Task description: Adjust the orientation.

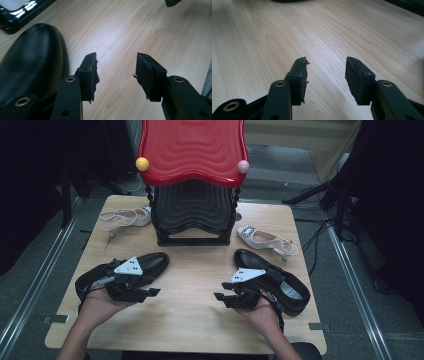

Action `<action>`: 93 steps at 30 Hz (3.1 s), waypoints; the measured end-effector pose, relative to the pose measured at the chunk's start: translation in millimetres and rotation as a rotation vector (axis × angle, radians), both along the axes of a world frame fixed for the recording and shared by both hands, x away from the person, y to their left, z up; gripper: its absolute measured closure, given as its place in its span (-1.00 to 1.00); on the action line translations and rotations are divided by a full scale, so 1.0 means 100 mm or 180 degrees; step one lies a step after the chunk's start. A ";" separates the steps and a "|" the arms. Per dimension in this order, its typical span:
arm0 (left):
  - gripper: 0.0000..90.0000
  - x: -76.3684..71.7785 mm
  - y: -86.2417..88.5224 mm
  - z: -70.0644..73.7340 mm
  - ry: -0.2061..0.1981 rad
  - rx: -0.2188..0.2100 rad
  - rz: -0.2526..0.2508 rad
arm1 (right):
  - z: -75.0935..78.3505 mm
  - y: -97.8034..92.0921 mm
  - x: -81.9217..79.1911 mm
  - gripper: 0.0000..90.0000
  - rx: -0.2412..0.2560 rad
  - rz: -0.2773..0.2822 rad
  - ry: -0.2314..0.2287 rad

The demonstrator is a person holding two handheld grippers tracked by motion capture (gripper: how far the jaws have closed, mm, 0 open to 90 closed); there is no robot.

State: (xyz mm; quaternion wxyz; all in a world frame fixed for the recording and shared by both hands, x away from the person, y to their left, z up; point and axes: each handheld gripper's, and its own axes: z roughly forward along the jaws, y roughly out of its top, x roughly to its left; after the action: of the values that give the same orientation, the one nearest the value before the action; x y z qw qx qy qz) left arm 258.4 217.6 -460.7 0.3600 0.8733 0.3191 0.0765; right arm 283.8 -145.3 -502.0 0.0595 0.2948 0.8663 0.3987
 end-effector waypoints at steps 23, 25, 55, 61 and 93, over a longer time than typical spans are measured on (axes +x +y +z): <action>0.19 -0.04 0.69 0.17 0.0064 0.0104 0.0488 | -0.03 0.03 0.03 0.14 -0.0041 -0.0004 0.0081; 0.19 -0.05 0.73 0.19 0.0074 0.0089 0.0516 | -0.04 0.03 0.03 0.13 -0.0047 -0.0011 0.0085; 0.54 0.17 0.71 -0.18 0.0321 0.0072 0.0810 | -0.06 0.02 0.04 0.11 -0.0110 -0.0047 0.0057; 0.72 0.18 0.60 -0.12 0.0314 0.0029 0.0770 | -0.04 0.01 0.04 0.12 -0.0076 -0.0083 0.0039; 0.73 0.40 -1.02 -0.13 0.0423 -0.0178 0.0387 | 0.01 -0.08 -0.05 0.11 -0.0017 -0.0209 -0.0021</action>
State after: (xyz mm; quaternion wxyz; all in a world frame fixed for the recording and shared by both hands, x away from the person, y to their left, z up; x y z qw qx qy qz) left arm 298.8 115.6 -474.0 0.3569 0.8451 0.3968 0.0311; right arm 279.3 -152.9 -501.4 0.0763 0.3217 0.8571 0.3952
